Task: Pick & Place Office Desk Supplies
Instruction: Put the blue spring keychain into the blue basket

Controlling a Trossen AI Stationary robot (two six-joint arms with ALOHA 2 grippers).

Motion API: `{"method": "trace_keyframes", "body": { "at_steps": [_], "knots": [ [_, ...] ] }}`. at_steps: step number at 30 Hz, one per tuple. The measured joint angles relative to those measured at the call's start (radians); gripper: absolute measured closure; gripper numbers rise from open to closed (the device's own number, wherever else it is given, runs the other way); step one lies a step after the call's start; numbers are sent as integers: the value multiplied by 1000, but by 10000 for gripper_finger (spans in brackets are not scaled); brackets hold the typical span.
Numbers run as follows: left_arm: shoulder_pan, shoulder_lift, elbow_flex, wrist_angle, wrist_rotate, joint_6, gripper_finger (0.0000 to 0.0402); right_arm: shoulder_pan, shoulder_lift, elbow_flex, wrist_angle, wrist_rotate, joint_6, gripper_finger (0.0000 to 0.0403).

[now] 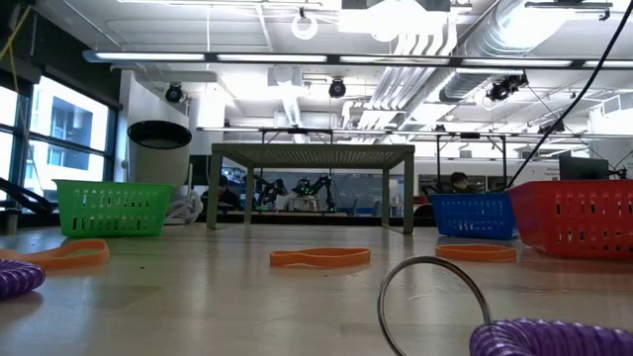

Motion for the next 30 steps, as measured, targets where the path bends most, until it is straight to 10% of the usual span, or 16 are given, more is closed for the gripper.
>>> {"method": "trace_keyframes", "body": {
  "at_steps": [13, 30],
  "knots": [
    [179, 21, 0, 21, 202, 117, 148, 0, 0, 0, -43, 3, 66, 276],
    [157, 21, -4, 42, 176, 157, 148, 0, 0, 0, -73, 1, 78, 276]
  ]
}}
